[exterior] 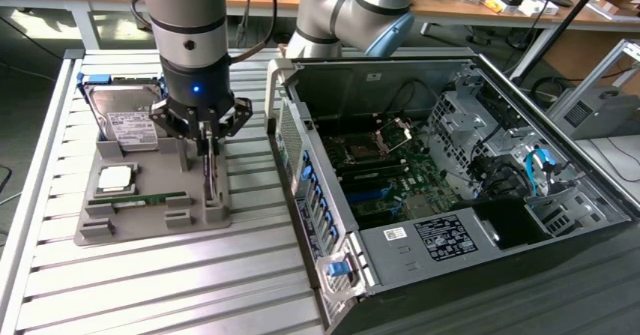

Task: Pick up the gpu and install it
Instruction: 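Pick up the gpu and move the gpu toward the slot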

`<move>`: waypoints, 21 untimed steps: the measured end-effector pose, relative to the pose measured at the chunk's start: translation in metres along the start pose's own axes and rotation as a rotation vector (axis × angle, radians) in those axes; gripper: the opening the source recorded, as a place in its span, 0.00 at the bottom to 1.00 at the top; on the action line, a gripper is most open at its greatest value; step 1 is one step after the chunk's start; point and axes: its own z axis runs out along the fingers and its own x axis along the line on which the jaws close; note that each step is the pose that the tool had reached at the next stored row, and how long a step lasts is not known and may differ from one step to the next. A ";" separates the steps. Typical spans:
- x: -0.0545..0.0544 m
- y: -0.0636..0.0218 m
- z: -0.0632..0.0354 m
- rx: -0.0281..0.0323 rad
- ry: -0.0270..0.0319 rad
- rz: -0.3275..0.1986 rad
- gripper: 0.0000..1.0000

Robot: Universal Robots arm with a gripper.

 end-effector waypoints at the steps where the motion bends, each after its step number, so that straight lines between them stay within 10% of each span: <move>1: 0.000 0.0000 -0.0003 0.0000 0.0000 0.000 0.27; 21: 0.000 0.0002 -0.0060 0.0000 0.0000 0.000 0.27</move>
